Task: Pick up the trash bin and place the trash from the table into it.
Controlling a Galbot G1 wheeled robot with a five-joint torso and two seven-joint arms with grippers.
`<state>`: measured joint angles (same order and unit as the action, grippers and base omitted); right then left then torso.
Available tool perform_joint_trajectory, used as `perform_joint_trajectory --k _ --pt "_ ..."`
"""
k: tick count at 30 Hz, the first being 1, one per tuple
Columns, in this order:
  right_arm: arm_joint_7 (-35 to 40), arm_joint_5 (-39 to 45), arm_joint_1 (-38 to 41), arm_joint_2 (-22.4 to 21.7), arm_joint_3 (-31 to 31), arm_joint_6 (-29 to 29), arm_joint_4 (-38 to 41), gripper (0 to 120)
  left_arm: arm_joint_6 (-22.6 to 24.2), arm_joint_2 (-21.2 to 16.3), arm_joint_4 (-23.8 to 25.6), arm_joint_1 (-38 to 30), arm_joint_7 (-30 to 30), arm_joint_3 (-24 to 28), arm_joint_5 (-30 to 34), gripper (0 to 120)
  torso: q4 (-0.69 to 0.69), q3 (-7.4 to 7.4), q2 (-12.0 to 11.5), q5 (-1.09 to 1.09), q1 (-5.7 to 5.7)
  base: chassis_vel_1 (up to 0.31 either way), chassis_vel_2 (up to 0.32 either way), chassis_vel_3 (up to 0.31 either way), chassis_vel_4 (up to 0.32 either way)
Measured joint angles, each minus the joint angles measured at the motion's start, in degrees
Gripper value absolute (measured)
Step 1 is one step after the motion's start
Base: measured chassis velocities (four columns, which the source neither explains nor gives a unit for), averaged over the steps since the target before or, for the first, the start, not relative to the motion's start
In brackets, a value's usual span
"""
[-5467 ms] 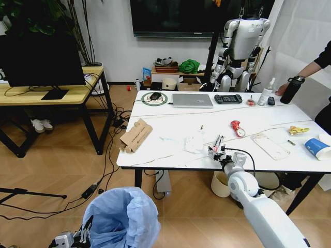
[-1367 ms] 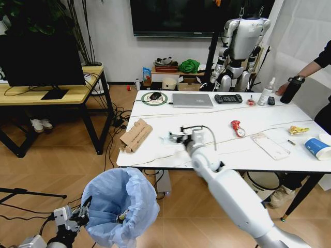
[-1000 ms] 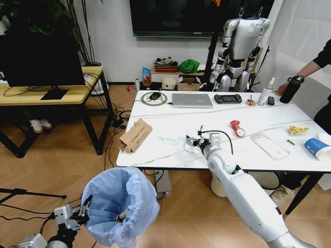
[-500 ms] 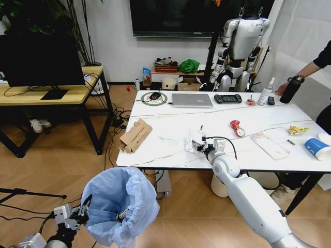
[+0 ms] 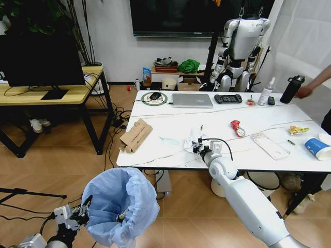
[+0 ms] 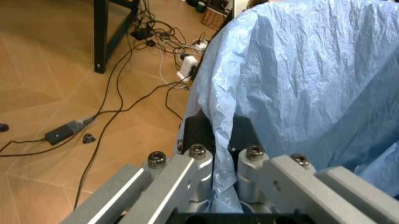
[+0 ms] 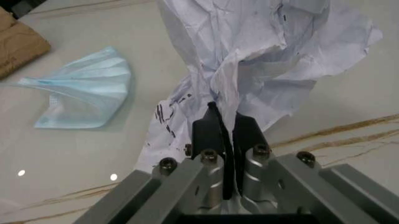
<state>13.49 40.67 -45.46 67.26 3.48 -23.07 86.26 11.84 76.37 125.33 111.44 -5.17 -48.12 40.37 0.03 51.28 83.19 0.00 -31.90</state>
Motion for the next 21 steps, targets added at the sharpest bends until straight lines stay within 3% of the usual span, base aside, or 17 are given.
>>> perform_joint_trajectory --k 7,11,17,18,21 --pt "-5.1 5.5 -1.7 -3.1 -3.3 6.5 11.4 0 0.0 0.2 0.2 0.1 0.0 0.1 -0.1 0 0.0 0.0 0.0 -0.01 0.0 0.0 0.0 0.0 0.0" --pt "-9.1 10.5 -0.7 -7.3 -11.9 11.9 21.5 0 0.0 0.7 0.7 0.5 0.0 0.2 -0.2 0 0.0 0.0 0.0 0.01 0.01 0.0 0.0 0.0 0.0" --pt "-11.3 12.3 3.2 -9.5 -23.1 15.9 27.7 0 0.0 1.4 1.1 0.7 0.0 0.1 -0.6 0 0.0 -0.01 0.0 0.01 0.01 0.0 0.0 0.0 0.0" --pt "-11.7 12.4 5.0 -9.4 -28.2 17.5 29.2 0 0.0 1.8 1.2 0.9 0.0 0.1 -0.9 0 -0.01 -0.01 0.0 0.02 0.01 0.0 0.0 0.0 0.0" --pt "-11.7 12.2 6.3 -9.1 -32.2 18.4 29.9 0 0.0 2.1 1.3 0.9 0.1 0.2 -1.1 0 -0.01 -0.01 0.0 0.01 0.01 0.0 0.0 0.0 0.0"
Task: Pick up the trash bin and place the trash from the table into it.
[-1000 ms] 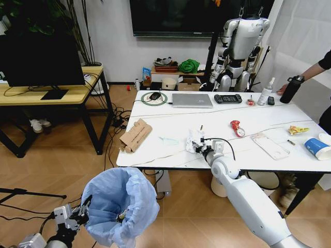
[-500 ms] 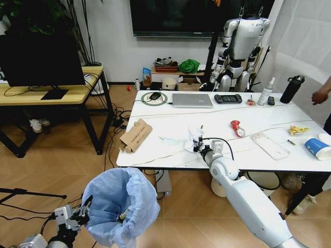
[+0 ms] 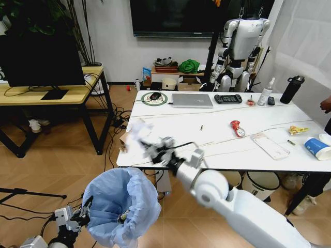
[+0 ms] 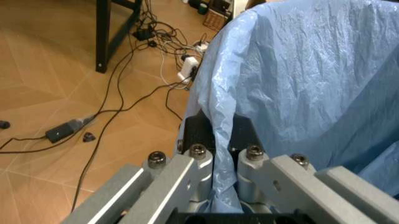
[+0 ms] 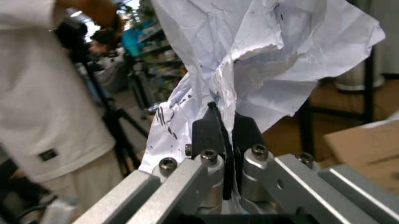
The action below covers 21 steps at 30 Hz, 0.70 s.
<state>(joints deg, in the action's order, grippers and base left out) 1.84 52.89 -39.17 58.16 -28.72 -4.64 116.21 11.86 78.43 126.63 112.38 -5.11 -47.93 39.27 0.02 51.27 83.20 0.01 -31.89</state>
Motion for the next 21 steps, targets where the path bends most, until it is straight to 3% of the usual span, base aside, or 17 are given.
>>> perform_joint_trajectory --k 3,8,10,15,17,21 --pt "0.1 -3.1 1.7 0.9 -7.4 0.4 -0.4 0 0.3 0.6 0.3 0.3 0.6 0.2 -0.5 0 0.0 0.0 0.0 0.0 0.0 0.0 0.0 0.0 0.0" --pt "0.5 -5.8 1.3 1.7 -10.1 -1.2 -2.5 2 0.8 1.0 1.1 1.1 1.2 0.0 -0.8 0 0.0 0.0 0.0 -0.01 0.0 0.0 0.0 0.0 0.0" --pt "0.5 -6.3 0.6 1.2 -9.9 -1.8 -2.7 14 0.8 1.0 1.3 1.1 1.3 -0.4 -0.8 0 0.01 0.01 0.0 -0.01 -0.01 0.0 0.0 0.0 0.0" --pt "0.4 -7.1 -0.2 0.5 -9.6 -2.0 -2.2 29 1.0 1.0 1.3 0.6 1.5 -0.4 -0.5 0 0.02 0.01 0.0 -0.01 -0.01 0.0 0.0 0.0 0.0" --pt "0.5 -7.3 -0.7 -0.1 -8.8 -1.5 -1.0 46 1.2 0.7 1.0 0.0 1.7 -0.3 -0.3 0 0.01 0.01 0.0 -0.01 -0.01 0.0 0.0 0.0 0.0" --pt "1.4 -6.9 -1.0 0.3 -7.2 -1.2 -0.3 57 1.2 0.7 0.6 0.0 1.8 -0.3 -0.6 0 0.02 0.01 0.0 0.0 -0.01 0.0 0.0 0.0 0.0"
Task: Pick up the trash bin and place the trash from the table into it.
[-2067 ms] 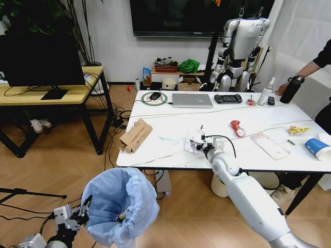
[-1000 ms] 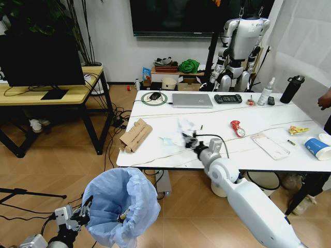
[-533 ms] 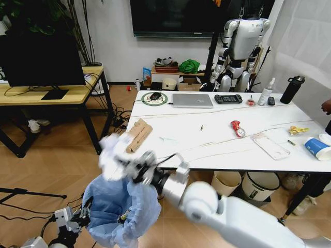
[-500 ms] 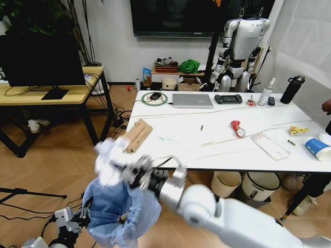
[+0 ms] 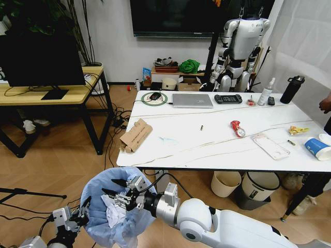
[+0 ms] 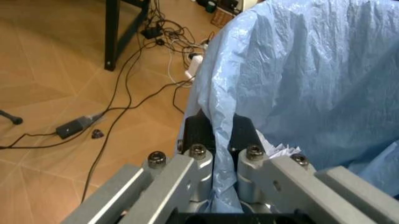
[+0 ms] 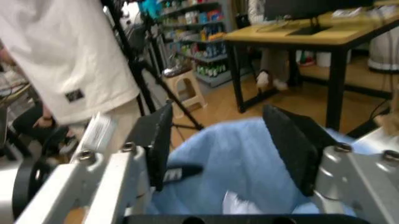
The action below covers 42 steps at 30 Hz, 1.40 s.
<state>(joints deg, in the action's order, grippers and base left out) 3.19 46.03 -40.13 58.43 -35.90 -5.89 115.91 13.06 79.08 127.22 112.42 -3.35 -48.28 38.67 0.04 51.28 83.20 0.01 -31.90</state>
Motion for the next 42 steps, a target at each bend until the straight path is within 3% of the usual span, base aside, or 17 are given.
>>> perform_joint_trajectory --k 3,4,5,10,17,27,42 --pt "3.9 0.6 1.1 4.1 2.9 -0.6 -1.4 70 0.0 0.1 -0.2 0.3 0.0 -0.4 -0.1 0 0.0 0.0 0.0 0.0 0.0 0.0 0.0 0.0 0.0" --pt "6.8 0.6 2.3 7.4 3.9 -1.5 -3.1 75 -0.1 0.1 -0.3 0.5 0.0 -0.6 -0.2 0 -0.02 0.0 0.0 -0.02 0.0 0.0 0.0 0.0 0.0" --pt "6.8 0.6 2.3 7.4 3.9 -1.5 -3.1 75 -0.1 0.1 -0.3 0.5 0.0 -0.6 -0.2 0 -0.02 0.0 0.0 -0.02 0.0 0.0 0.0 0.0 0.0" --pt "15.9 -2.8 5.9 18.4 6.6 -6.4 -13.5 97 -0.3 0.3 -0.2 1.1 -0.2 -2.2 -0.6 0 -0.02 0.0 0.0 0.02 -0.01 0.0 0.0 0.0 0.0" --pt "21.8 -9.0 8.3 26.2 8.9 -12.6 -26.4 100 -0.7 0.4 -0.2 1.4 -0.3 -3.4 -0.5 0 -0.01 0.0 0.0 0.0 0.0 0.0 0.0 0.0 0.0" --pt "24.9 -14.3 10.3 31.8 8.8 -15.1 -35.3 100 -0.7 0.4 -0.3 0.9 -0.3 -3.2 -0.2 0 -0.02 0.01 0.0 -0.01 -0.01 0.0 0.0 0.0 0.0" --pt "23.5 -18.0 11.0 32.7 7.9 -18.2 -44.5 100 -0.7 0.2 1.6 2.0 -0.5 -4.3 0.8 0 0.0 0.0 0.0 -0.01 0.0 0.0 0.0 0.0 0.0"
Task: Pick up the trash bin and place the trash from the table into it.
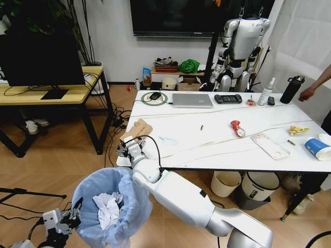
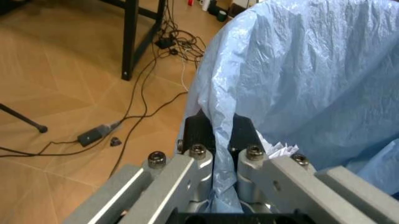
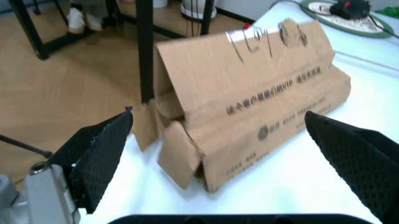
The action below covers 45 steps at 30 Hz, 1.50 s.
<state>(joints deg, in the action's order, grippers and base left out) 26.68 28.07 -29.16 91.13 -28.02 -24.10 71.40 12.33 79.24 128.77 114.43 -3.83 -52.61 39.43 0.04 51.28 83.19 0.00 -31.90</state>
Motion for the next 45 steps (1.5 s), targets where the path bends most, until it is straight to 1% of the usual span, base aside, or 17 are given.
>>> perform_joint_trajectory --k 4,12,16,17,18,19,22,24,26,27,32,33,34,39,45 --pt "0.5 0.0 0.3 0.9 0.1 -0.4 -1.6 100 0.0 0.1 0.0 -0.1 0.0 0.2 0.0 0 -0.02 0.0 0.0 0.0 0.0 0.0 0.0 0.0 0.0" --pt "0.0 0.0 0.6 1.0 0.3 -0.1 -4.0 100 0.0 0.2 -0.3 -0.3 0.0 0.5 -0.1 0 -0.01 0.0 0.0 0.0 0.0 0.0 0.0 0.0 0.0" --pt "-1.4 0.2 0.6 1.0 0.8 0.7 -5.2 86 0.0 0.2 -0.4 -0.4 -0.1 0.5 0.0 0 -0.01 0.0 0.0 0.0 0.0 0.0 0.0 0.0 0.0" --pt "-1.8 0.3 0.5 0.7 0.9 1.0 -5.2 80 0.0 0.2 -0.5 -0.4 -0.1 0.5 0.0 0 -0.01 0.0 0.0 0.0 0.0 0.0 0.0 0.0 0.0" --pt "-2.0 0.5 0.5 0.5 1.0 1.3 -5.2 77 0.0 0.2 -0.5 -0.4 -0.1 0.5 0.0 0 -0.01 0.0 0.0 0.0 0.0 0.0 0.0 0.0 0.0" --pt "-2.0 0.5 0.5 0.5 1.0 1.3 -5.2 77 0.0 0.2 -0.5 -0.4 -0.1 0.5 0.0 0 -0.01 0.0 0.0 0.0 0.0 0.0 0.0 0.0 0.0" --pt "-2.3 0.6 0.4 0.1 1.1 2.0 -5.1 65 0.0 0.2 -0.7 -0.5 -0.1 0.6 0.0 0 -0.01 0.0 0.0 0.0 0.0 0.0 0.0 0.0 0.0" --pt "-2.3 0.9 0.3 -0.2 1.2 2.0 -4.8 55 0.0 0.1 -0.7 -0.6 -0.2 0.6 0.0 0 -0.01 0.0 0.0 0.0 0.0 0.0 0.0 0.0 0.0" --pt "-2.3 0.9 0.3 -0.2 1.2 2.0 -4.8 53 0.0 0.1 -0.7 -0.6 -0.2 0.6 0.0 0 -0.01 0.0 0.0 0.0 0.0 0.0 0.0 0.0 0.0" --pt "-2.3 1.0 0.3 -0.3 1.4 2.0 -4.7 46 -0.1 0.1 -0.8 -0.6 -0.2 0.7 0.0 0 -0.01 0.0 0.0 0.0 0.0 0.0 0.0 0.0 0.0" --pt "-2.3 1.1 0.3 -0.8 1.9 2.2 -4.5 25 -0.1 0.3 -1.0 -0.6 -0.4 0.7 -0.1 0 -0.01 0.0 0.0 0.0 0.0 0.0 0.0 0.0 0.0" --pt "-2.3 1.1 0.3 -1.0 1.9 2.2 -4.5 22 -0.1 0.3 -1.0 -0.6 -0.4 0.7 -0.1 0 -0.01 0.0 0.0 0.0 0.0 0.0 0.0 0.0 0.0" --pt "-2.3 1.1 0.3 -1.0 1.9 2.2 -4.5 22 -0.1 0.3 -1.0 -0.6 -0.4 0.7 -0.1 0 -0.01 0.0 0.0 0.0 0.0 0.0 0.0 0.0 0.0" --pt "-2.3 1.1 0.2 -1.7 2.5 2.3 -4.0 1 -0.2 0.4 -1.1 -0.7 -0.5 0.9 -0.2 0 -0.01 0.0 0.0 0.0 0.0 0.0 0.0 0.0 0.0" --pt "-2.5 2.5 0.1 -3.4 3.4 2.3 -1.3 0 -0.2 0.5 -1.2 -0.9 -0.5 1.2 -0.4 0 -0.01 0.0 0.0 -0.01 0.0 0.0 0.0 0.0 0.0"
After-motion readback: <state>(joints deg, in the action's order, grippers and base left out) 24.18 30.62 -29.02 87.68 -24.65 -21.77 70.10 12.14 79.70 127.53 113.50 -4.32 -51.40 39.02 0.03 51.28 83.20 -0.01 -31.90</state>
